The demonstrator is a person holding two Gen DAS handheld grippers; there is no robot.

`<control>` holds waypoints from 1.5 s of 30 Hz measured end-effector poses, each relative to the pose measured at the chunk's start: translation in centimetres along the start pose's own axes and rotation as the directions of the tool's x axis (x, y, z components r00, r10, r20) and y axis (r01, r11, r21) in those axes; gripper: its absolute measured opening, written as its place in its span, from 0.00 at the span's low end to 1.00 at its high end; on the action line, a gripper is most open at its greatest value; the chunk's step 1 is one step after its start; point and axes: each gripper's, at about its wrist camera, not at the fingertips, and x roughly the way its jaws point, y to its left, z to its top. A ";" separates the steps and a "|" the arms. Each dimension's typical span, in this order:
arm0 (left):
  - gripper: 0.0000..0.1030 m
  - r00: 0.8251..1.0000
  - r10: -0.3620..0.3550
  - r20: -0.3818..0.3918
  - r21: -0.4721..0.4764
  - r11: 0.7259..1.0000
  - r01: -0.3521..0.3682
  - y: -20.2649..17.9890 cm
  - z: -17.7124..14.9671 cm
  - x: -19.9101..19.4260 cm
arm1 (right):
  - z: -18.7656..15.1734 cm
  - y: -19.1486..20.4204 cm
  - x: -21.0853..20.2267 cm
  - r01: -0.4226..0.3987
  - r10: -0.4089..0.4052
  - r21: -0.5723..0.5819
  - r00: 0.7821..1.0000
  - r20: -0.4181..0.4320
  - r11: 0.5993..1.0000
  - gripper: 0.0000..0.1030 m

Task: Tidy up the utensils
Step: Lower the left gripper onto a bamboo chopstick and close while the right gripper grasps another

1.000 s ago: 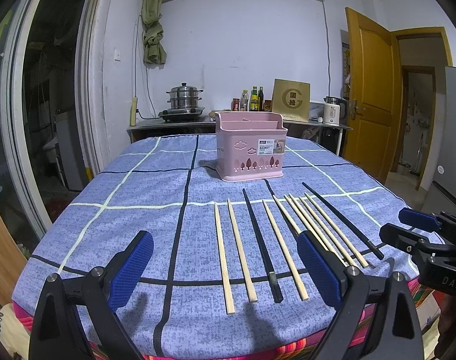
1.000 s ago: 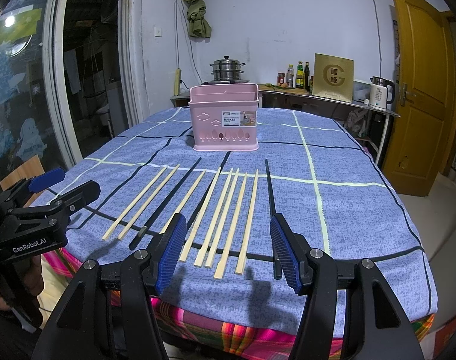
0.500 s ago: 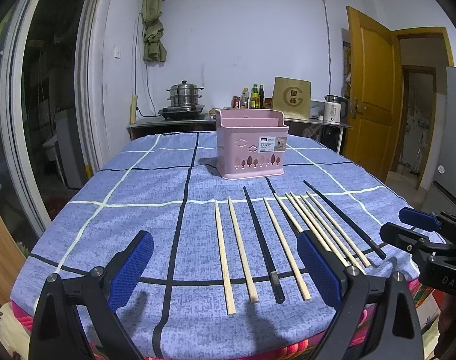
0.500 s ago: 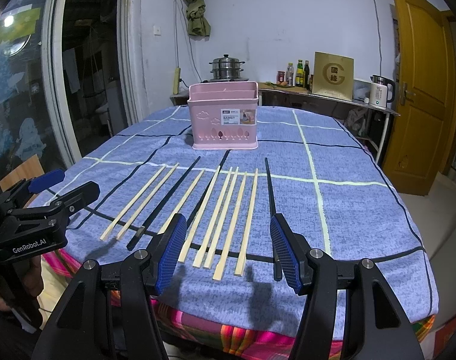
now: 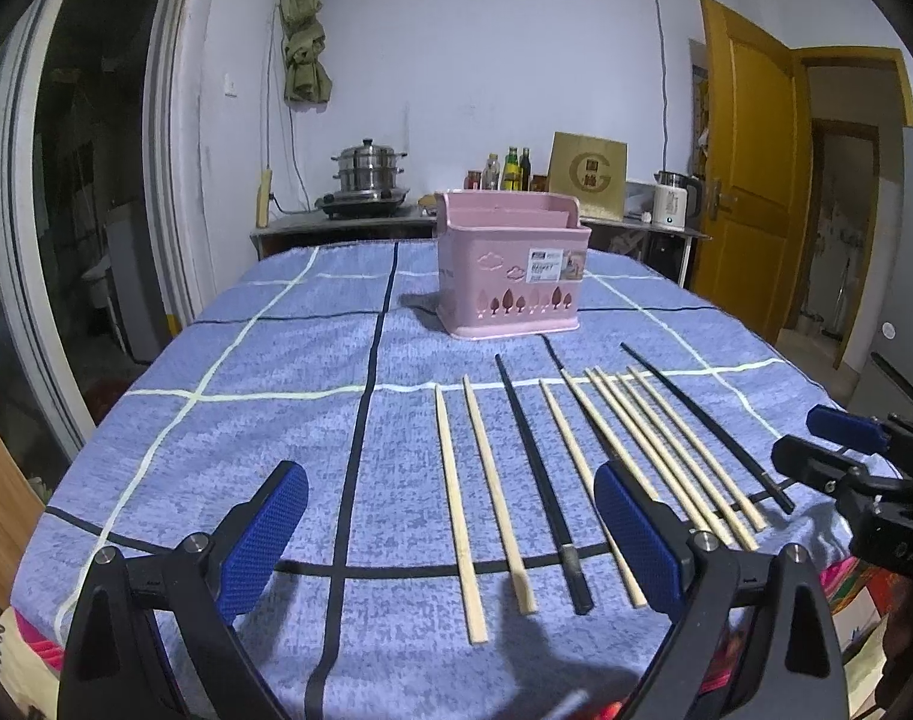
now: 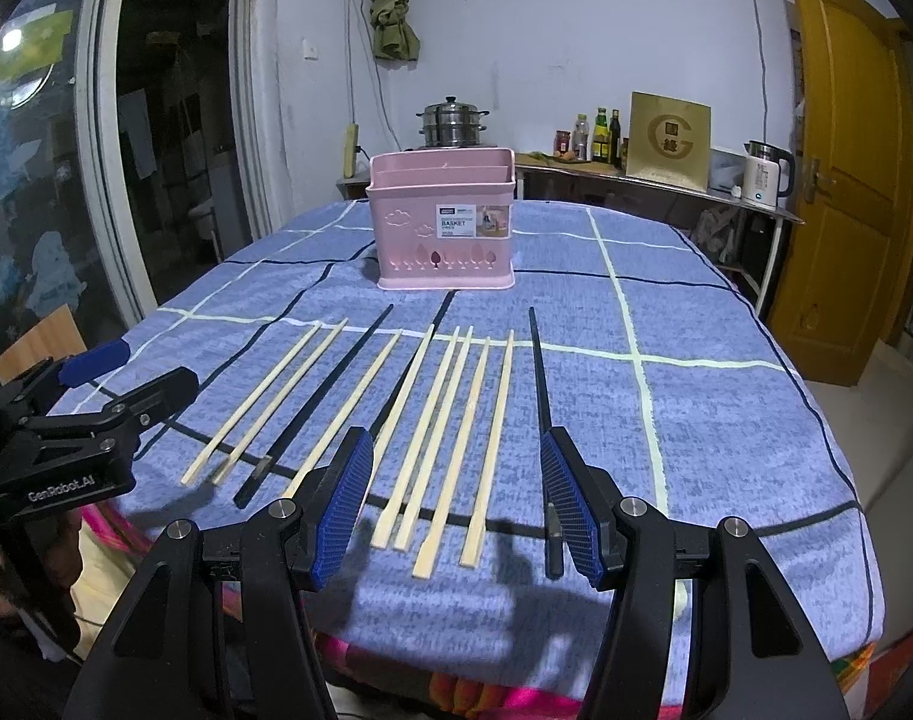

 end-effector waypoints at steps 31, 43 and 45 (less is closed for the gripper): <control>0.60 0.925 -0.074 -0.372 -0.015 0.997 0.074 4.0 4.7 15.0 | 6.2 -2.2 13.2 -0.056 0.057 0.013 0.964 -0.261 0.998 0.17; 0.43 0.912 -0.056 -0.405 0.043 0.996 0.081 2.8 5.2 16.3 | 6.3 -2.5 15.5 -0.046 0.049 0.017 0.945 -0.323 0.999 0.13; 0.42 0.912 -0.046 -0.406 0.056 0.996 0.075 2.5 5.2 16.5 | 6.3 -2.5 15.9 -0.040 0.043 0.015 0.941 -0.335 0.999 0.12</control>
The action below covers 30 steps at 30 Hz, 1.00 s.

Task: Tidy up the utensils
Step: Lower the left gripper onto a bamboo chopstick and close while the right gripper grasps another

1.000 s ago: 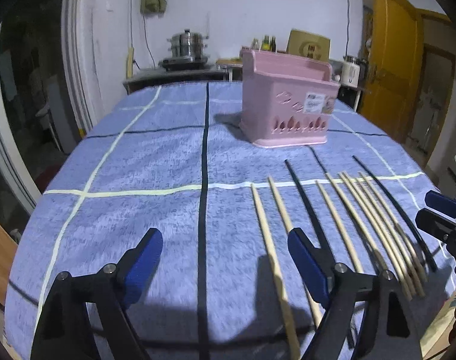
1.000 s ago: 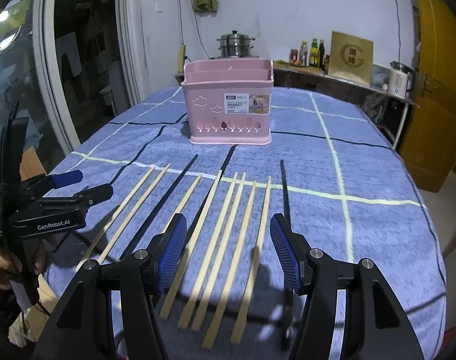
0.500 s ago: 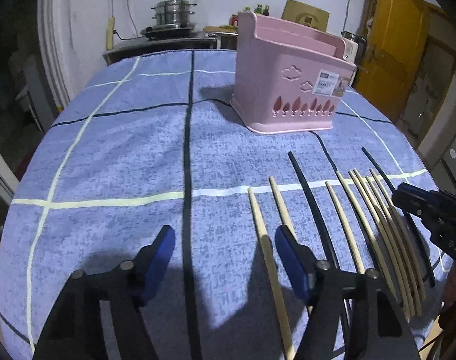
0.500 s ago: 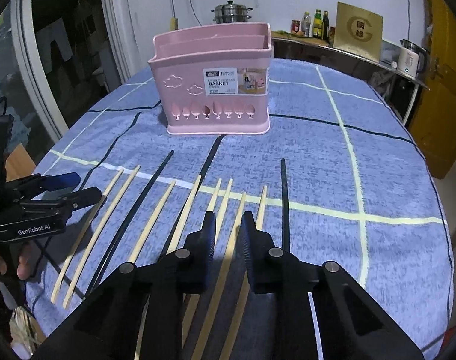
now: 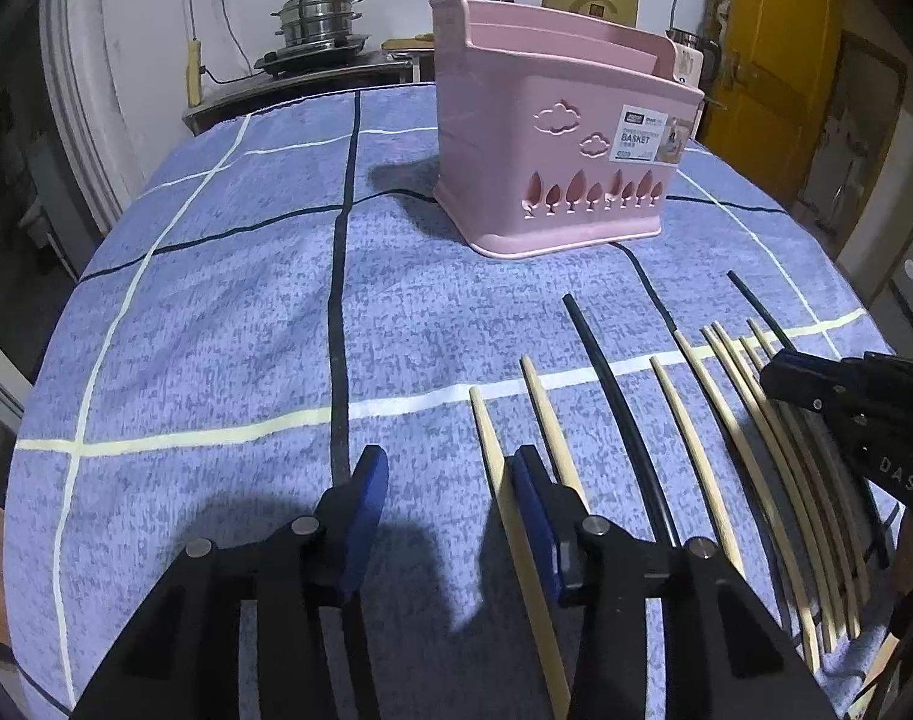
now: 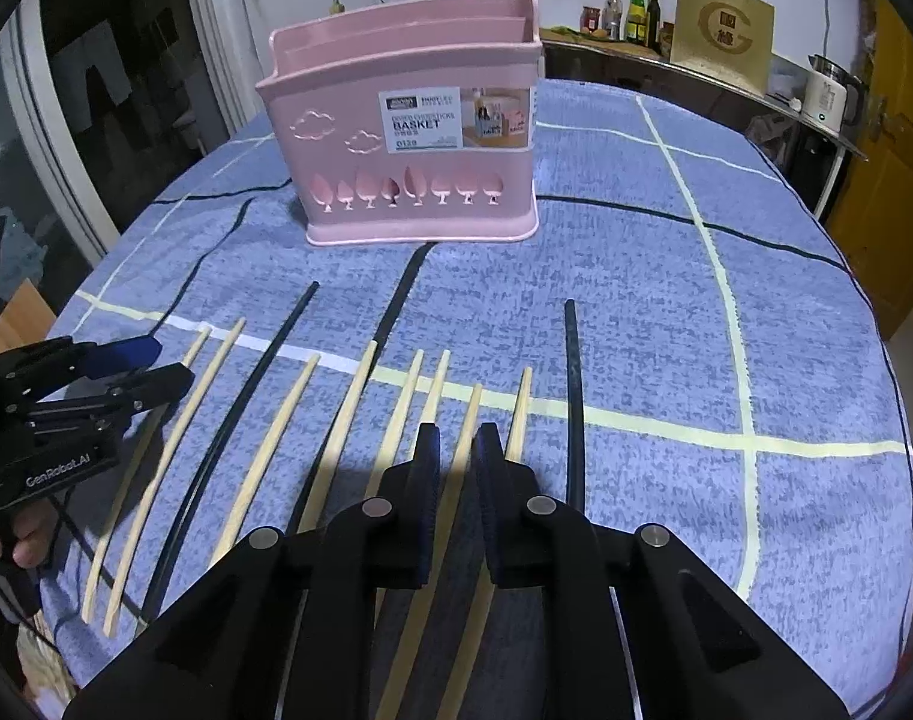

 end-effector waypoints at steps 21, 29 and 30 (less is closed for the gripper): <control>0.06 0.999 -0.040 -0.011 0.008 0.999 0.040 -0.7 1.2 -0.6 | 0.8 -0.2 -1.6 -0.013 0.013 0.014 1.000 0.027 1.000 0.06; 0.05 0.995 -0.074 0.068 0.020 0.997 0.073 -0.4 2.5 -4.5 | 1.9 0.2 -4.8 -0.033 0.033 0.001 0.995 0.099 0.999 0.05; 0.05 0.994 -0.076 0.076 0.021 0.997 0.074 -0.4 2.6 -4.8 | 2.1 0.3 -5.3 -0.035 0.035 -0.002 0.993 0.111 0.999 0.05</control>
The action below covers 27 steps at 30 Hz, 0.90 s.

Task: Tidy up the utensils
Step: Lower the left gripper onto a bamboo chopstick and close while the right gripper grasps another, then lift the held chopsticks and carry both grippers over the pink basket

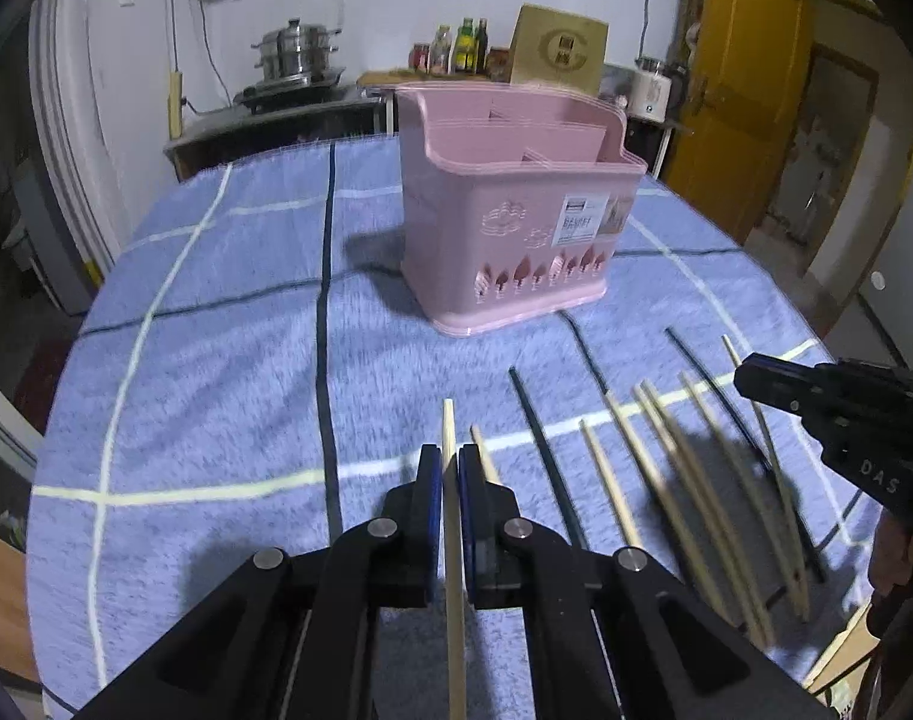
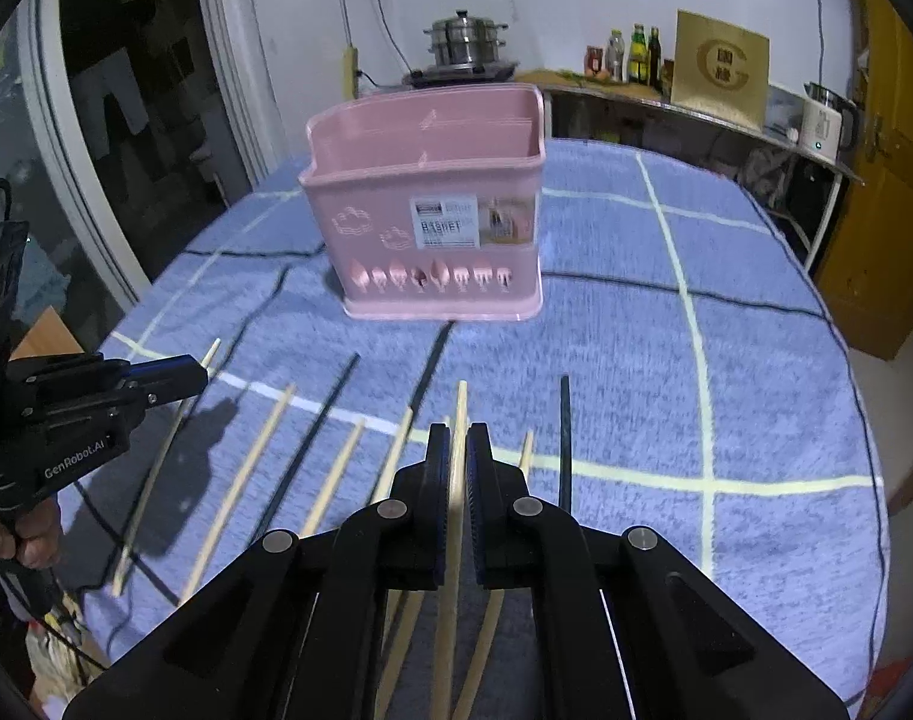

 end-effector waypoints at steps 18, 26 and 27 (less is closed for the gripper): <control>0.04 0.980 -0.057 0.191 0.010 0.998 0.056 -0.1 4.7 -7.8 | 4.2 0.6 -5.2 -0.029 0.031 -0.016 0.985 0.167 0.999 0.05; 0.04 0.964 -0.084 0.251 0.015 0.996 0.083 -0.4 8.2 -9.3 | 6.9 0.4 -6.5 -0.029 0.033 -0.018 0.972 0.233 0.999 0.05; 0.04 0.963 -0.087 0.255 0.014 0.996 0.087 -0.4 8.7 -9.4 | 7.4 0.4 -6.6 -0.029 0.033 -0.020 0.970 0.241 0.999 0.05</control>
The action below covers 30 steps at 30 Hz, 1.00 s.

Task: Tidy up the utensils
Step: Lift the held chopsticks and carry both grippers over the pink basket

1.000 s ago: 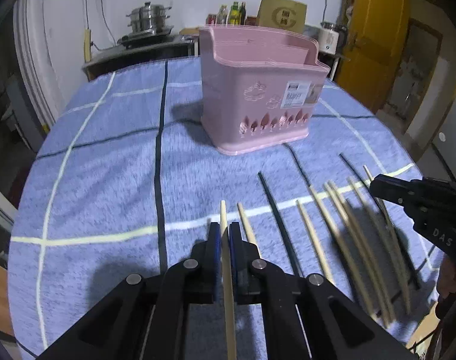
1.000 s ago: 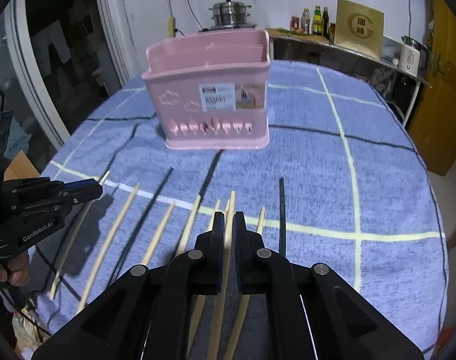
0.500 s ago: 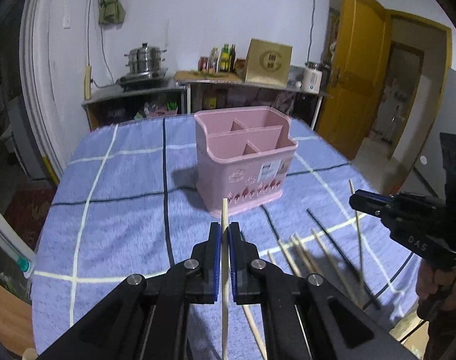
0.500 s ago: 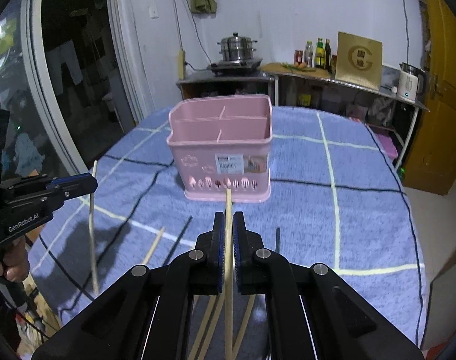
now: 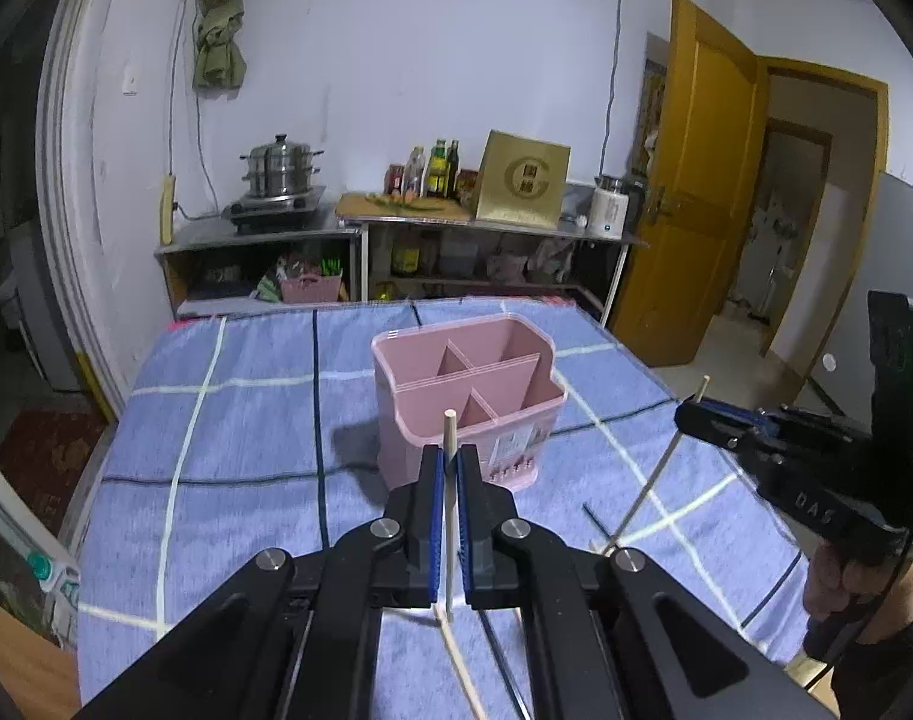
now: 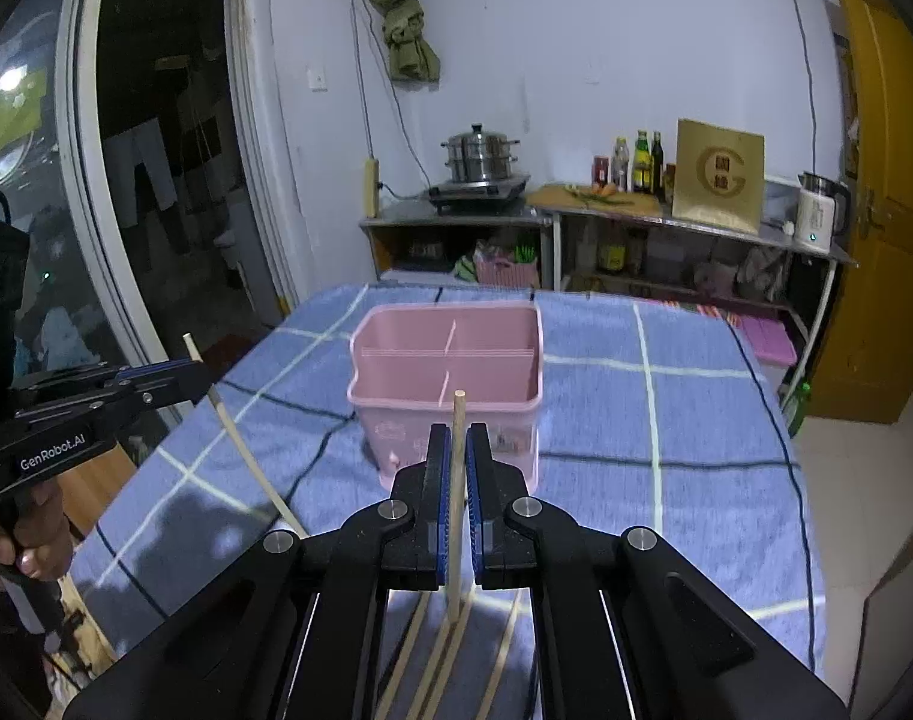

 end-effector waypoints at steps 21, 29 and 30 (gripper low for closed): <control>0.04 0.992 -0.005 0.130 -0.044 0.999 0.011 1.1 11.8 2.5 | 10.1 -0.4 2.4 -0.034 0.026 0.041 0.982 0.187 0.999 0.05; 0.04 0.996 0.004 0.091 -0.065 0.998 0.002 2.8 11.2 6.0 | 10.1 0.4 5.8 -0.061 0.055 0.037 0.985 0.162 0.997 0.05; 0.04 0.996 0.004 0.085 -0.067 0.998 0.002 2.8 11.0 6.4 | 9.9 0.5 6.3 -0.063 0.057 0.035 0.987 0.151 0.997 0.05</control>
